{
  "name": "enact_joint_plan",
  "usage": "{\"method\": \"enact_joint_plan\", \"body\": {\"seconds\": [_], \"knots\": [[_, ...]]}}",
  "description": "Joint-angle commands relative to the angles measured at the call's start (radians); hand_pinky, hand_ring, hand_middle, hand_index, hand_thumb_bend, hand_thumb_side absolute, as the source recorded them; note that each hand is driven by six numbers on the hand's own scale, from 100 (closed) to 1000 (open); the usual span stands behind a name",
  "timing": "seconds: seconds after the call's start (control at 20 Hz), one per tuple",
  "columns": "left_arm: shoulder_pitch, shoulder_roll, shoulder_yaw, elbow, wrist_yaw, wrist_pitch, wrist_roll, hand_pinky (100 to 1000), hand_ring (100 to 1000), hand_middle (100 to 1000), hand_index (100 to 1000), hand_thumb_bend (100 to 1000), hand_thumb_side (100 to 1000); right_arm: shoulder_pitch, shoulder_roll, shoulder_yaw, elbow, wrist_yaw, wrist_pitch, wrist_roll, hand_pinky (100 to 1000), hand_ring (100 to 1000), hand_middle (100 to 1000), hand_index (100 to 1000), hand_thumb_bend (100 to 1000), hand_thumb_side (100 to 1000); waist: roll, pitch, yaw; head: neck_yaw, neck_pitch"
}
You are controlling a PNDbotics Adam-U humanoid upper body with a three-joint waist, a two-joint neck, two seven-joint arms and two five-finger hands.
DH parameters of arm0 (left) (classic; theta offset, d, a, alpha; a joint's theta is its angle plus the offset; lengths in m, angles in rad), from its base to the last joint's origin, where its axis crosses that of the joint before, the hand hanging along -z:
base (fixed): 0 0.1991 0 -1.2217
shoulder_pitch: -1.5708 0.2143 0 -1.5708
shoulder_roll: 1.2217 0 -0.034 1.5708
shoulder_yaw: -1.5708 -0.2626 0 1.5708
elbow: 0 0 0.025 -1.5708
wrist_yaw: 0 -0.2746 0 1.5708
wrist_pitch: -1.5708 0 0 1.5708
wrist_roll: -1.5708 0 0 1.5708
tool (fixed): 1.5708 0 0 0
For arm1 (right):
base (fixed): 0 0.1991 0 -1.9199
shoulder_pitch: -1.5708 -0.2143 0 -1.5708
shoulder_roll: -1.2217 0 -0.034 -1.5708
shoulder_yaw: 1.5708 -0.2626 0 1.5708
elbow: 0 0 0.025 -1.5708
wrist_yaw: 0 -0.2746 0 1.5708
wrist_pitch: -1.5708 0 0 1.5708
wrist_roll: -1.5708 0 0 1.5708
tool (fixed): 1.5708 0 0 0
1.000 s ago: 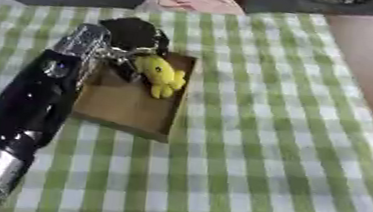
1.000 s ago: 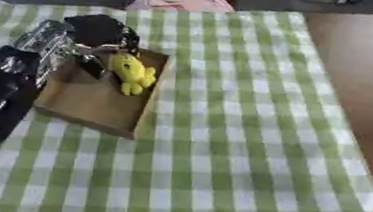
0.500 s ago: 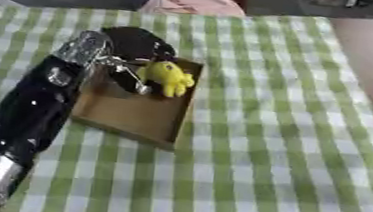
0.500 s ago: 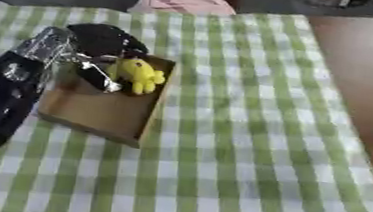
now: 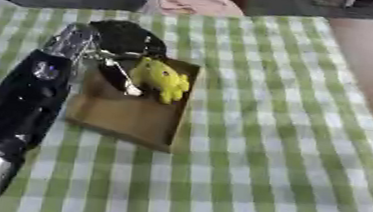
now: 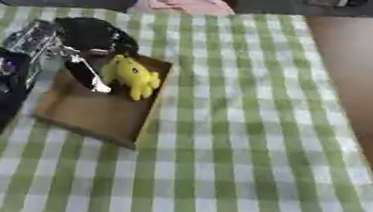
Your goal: Pick up objects on the table and place them in the box.
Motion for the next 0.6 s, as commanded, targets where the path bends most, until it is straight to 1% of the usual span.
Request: {"method": "enact_joint_plan", "body": {"seconds": [0.05, 0.2, 0.3, 0.35, 0.45, 0.55, 0.6], "knots": [[-0.034, 0.051, 0.024, -0.052, 0.166, -0.008, -0.084, 637, 827, 823, 883, 563, 677, -0.007, -0.018, -0.004, -0.024, -0.006, 0.000, -0.006, 709, 638, 552, 869, 100, 669, -0.004, -0.025, 0.002, -0.006, -0.003], [-0.045, 0.070, 0.035, -0.095, 0.303, 0.007, -0.184, 639, 828, 825, 884, 540, 669, -0.006, -0.019, -0.003, -0.025, -0.006, 0.001, -0.007, 708, 638, 552, 869, 100, 669, -0.003, -0.026, 0.002, -0.007, 0.002], [-0.051, 0.082, 0.040, -0.122, 0.372, 0.019, -0.246, 645, 833, 830, 888, 542, 664, -0.006, -0.019, -0.004, -0.025, -0.006, 0.002, -0.008, 709, 638, 552, 869, 100, 669, -0.002, -0.026, 0.002, -0.008, 0.005], [-0.054, 0.088, 0.043, -0.134, 0.401, 0.027, -0.272, 641, 831, 827, 885, 526, 657, -0.006, -0.019, -0.004, -0.025, -0.005, 0.002, -0.008, 708, 638, 552, 869, 100, 669, -0.002, -0.026, 0.002, -0.008, 0.007], [-0.056, 0.096, 0.052, -0.160, 0.454, 0.047, -0.310, 623, 821, 816, 873, 463, 634, -0.007, -0.020, -0.004, -0.025, -0.005, 0.002, -0.009, 708, 638, 552, 869, 100, 669, -0.002, -0.025, 0.002, -0.010, 0.009], [-0.056, 0.102, 0.066, -0.195, 0.507, 0.076, -0.332, 607, 813, 810, 867, 433, 624, -0.007, -0.021, -0.005, -0.026, -0.004, 0.001, -0.011, 708, 638, 552, 869, 100, 669, -0.002, -0.025, 0.003, -0.011, 0.011], [-0.054, 0.103, 0.069, -0.212, 0.529, 0.090, -0.343, 607, 813, 810, 867, 433, 624, -0.007, -0.021, -0.006, -0.026, -0.004, 0.001, -0.012, 708, 638, 552, 869, 100, 669, -0.002, -0.025, 0.003, -0.011, 0.011]]}}
